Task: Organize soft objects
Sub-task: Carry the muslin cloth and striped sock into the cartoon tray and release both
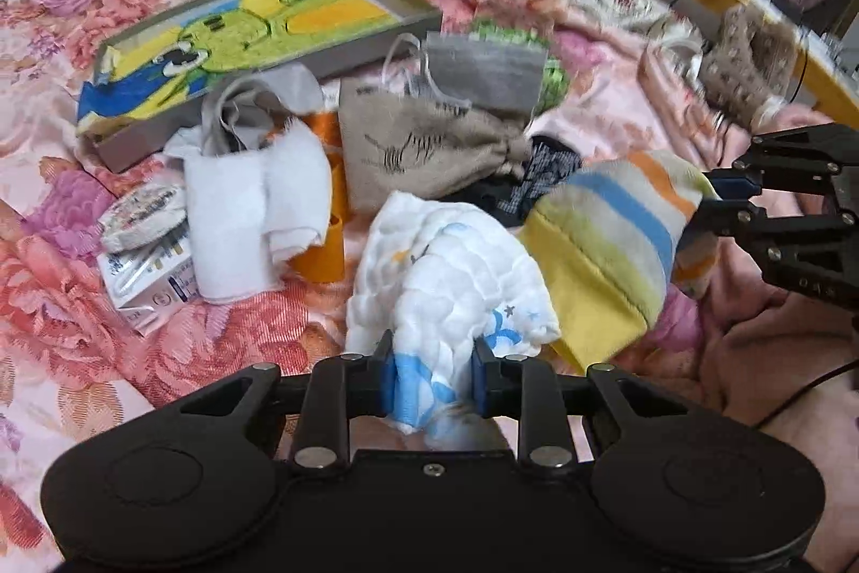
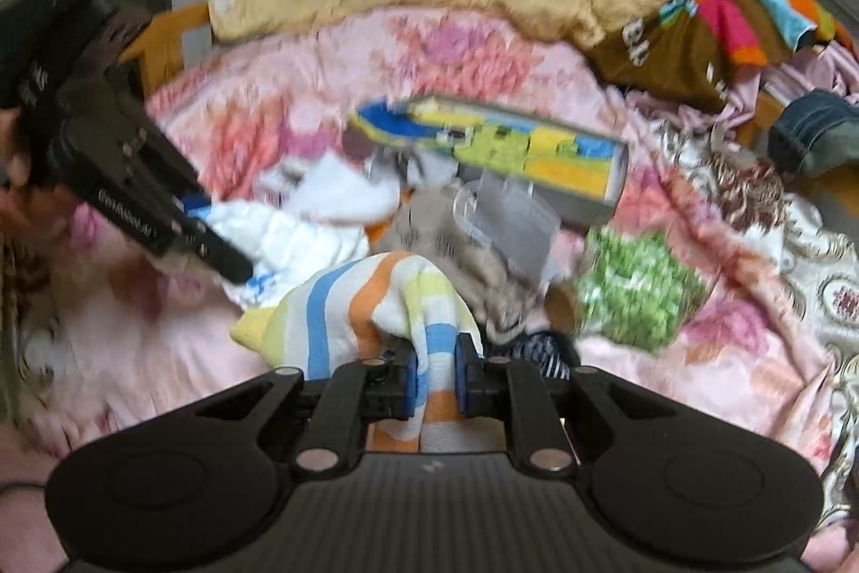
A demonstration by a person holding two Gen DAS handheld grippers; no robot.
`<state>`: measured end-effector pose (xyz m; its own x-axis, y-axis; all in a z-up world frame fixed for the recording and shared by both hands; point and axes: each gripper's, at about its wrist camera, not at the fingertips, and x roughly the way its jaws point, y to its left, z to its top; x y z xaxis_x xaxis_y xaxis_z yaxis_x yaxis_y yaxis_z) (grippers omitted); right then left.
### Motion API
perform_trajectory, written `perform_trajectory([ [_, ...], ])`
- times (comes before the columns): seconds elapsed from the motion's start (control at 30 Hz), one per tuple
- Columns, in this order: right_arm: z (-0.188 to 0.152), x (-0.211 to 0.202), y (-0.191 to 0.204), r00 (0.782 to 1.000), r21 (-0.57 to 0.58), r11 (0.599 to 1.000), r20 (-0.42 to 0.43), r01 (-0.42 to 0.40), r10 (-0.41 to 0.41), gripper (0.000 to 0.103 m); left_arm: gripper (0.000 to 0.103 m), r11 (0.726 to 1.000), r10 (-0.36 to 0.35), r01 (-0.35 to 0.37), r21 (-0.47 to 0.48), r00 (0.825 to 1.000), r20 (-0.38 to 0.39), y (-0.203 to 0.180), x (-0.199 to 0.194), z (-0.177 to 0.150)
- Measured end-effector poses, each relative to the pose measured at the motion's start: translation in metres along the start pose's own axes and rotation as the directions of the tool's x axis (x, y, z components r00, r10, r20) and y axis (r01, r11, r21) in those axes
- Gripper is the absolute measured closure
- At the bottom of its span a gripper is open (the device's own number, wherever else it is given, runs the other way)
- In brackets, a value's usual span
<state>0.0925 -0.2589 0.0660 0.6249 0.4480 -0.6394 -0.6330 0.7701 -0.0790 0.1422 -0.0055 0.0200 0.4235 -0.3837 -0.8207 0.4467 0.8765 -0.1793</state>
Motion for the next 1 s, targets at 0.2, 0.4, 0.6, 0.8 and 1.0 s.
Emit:
perform_trajectory([
  [0.2,0.033,-0.012,-0.006,0.998,-0.054,0.999,0.062,0.005,-0.001,0.088,0.076,1.000,-0.023,0.025,-0.014,0.996,0.088,0.004,-0.027,0.013],
  [0.4,0.074,0.005,-0.036,0.997,-0.055,0.998,0.079,0.012,-0.008,0.088,0.076,0.999,-0.039,0.041,-0.007,0.988,0.148,0.014,-0.042,0.047],
  [0.6,0.119,0.060,-0.085,0.996,-0.020,0.999,0.090,0.025,-0.023,0.088,0.076,1.000,0.025,-0.023,-0.014,0.976,0.217,0.031,-0.033,0.092],
  [0.8,0.150,0.133,-0.125,0.993,0.048,0.997,0.091,0.067,-0.071,0.088,0.076,0.986,0.146,-0.124,-0.108,0.962,0.232,0.055,0.005,0.150],
  [1.0,0.160,0.183,-0.151,0.988,0.143,0.986,0.115,0.084,-0.101,0.088,0.076,0.931,0.290,-0.228,-0.286,0.936,0.199,0.083,0.050,0.193],
])
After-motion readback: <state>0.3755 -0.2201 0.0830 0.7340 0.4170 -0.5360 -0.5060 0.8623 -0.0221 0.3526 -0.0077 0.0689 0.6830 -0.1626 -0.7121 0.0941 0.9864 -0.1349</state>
